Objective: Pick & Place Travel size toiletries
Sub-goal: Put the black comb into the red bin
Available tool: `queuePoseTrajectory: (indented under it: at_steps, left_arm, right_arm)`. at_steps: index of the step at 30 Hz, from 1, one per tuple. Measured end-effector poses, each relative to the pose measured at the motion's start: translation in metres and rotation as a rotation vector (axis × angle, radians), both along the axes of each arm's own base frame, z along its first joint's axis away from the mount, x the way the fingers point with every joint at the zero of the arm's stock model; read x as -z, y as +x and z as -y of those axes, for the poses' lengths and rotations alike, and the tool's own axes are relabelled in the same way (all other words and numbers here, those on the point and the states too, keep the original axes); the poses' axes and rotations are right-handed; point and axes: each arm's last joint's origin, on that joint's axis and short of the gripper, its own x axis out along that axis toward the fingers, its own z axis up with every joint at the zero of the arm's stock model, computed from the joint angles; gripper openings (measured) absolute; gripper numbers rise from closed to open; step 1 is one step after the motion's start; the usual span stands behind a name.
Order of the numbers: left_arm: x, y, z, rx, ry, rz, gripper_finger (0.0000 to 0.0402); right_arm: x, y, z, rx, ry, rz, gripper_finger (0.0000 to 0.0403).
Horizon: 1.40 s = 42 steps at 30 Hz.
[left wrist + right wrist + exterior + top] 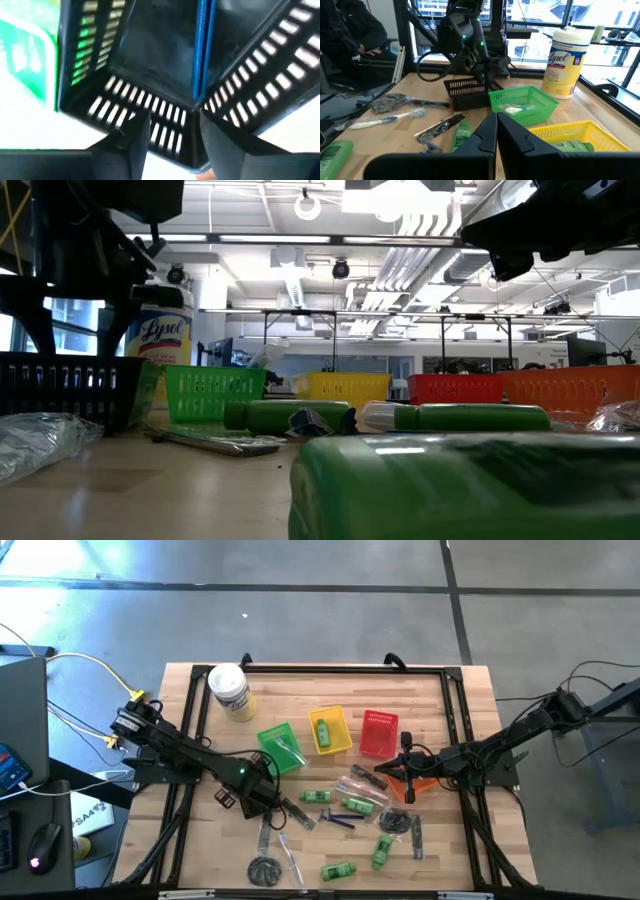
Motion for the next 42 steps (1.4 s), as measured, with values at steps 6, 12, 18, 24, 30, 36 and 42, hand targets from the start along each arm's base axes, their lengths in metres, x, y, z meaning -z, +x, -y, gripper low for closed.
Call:
queuePoseTrajectory:
  at_steps: [6,12,18,24,30,36,42]
  left_arm:
    - [-0.042,-0.002,0.001,-0.192,0.047,-0.002,0.0171]
    - [-0.094,-0.031,-0.011,-0.316,-0.19,0.351,0.0122]
    - [-0.112,-0.062,-0.024,-0.325,-0.561,0.956,0.004]
    - [-0.086,-0.071,-0.028,-0.271,-0.806,1.368,0.0007]
    - [-0.039,-0.078,-0.036,-0.301,-0.672,1.521,0.0001]
    - [-0.024,-0.092,-0.056,-0.322,-0.601,1.565,0.0]
    - [-0.004,-0.105,-0.077,-0.192,-0.578,1.63,0.0]
  right_arm:
    - [0.0,0.0,0.0,0.0,0.0,0.0,0.0004]
    - [0.0,0.0,0.0,0.0,0.0,0.0,0.0003]
    - [0.0,0.0,0.0,0.0,-0.002,-0.001,0.0003]
    - [0.0,0.0,0.0,-0.001,-0.02,-0.002,0.0002]
    - [0.0,0.0,0.0,-0.002,-0.027,-0.002,0.0002]
    - [0.001,0.0,0.0,-0.002,-0.031,-0.008,0.0002]
    - [0.001,0.0,0.0,-0.005,-0.069,-0.007,0.0002]
